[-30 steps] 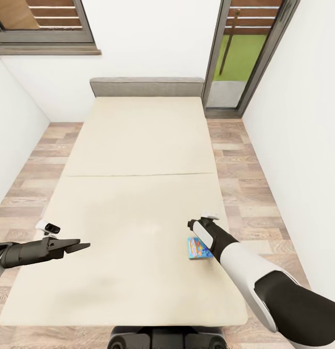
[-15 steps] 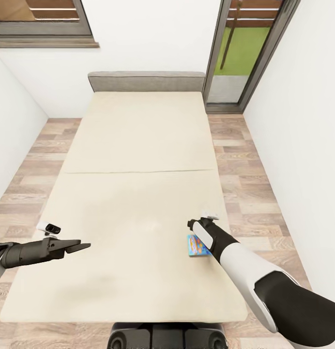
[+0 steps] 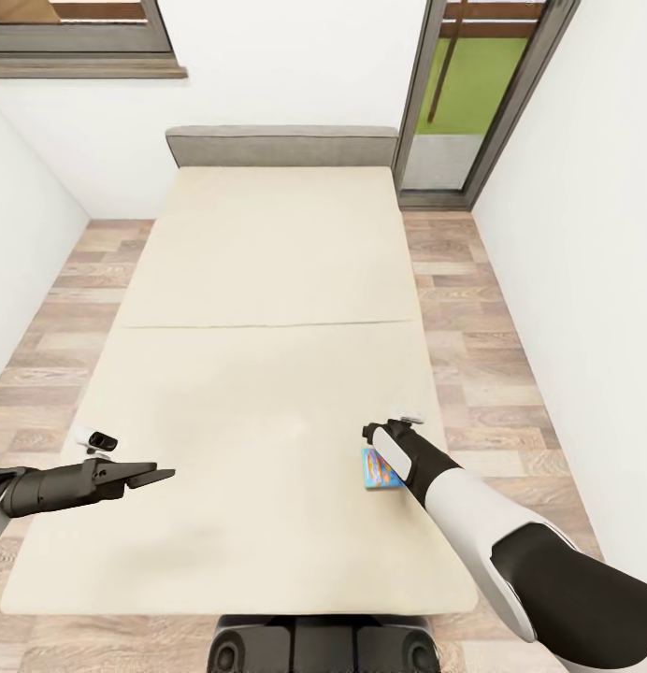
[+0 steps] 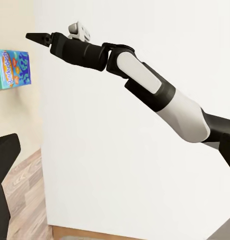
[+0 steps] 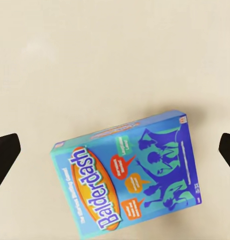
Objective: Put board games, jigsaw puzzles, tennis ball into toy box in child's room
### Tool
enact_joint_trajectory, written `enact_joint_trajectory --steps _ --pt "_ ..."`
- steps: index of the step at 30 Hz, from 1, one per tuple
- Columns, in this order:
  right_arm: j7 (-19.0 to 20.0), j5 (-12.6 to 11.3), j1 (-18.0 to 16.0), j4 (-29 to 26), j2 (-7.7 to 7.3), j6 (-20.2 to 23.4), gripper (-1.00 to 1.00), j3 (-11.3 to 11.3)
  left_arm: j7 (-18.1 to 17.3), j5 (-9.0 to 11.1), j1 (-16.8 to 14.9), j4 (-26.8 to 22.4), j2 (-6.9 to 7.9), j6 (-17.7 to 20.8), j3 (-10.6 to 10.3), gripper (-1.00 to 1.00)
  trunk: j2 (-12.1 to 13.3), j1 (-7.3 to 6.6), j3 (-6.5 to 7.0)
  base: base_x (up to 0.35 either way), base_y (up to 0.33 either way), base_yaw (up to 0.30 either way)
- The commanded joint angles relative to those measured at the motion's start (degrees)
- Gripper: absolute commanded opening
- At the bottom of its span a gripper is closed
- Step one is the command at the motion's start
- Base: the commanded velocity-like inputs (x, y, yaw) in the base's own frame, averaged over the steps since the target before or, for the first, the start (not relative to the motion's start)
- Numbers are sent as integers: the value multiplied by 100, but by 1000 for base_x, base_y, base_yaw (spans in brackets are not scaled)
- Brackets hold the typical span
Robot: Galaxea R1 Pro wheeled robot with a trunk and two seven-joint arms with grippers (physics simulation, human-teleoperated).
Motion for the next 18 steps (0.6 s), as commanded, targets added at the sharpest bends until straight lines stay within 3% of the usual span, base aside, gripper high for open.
enact_joint_trajectory --steps 1,18 --pt "-41 -35 -5 -9 -5 32 100 44 -19 3 -2 -2 4 61 -3 100 -10 3 -17 0 0 0" --pt "-41 -118 -14 52 -44 -397 100 -14 -24 8 -2 -2 2 52 -3 100 -10 3 -176 0 0 0"
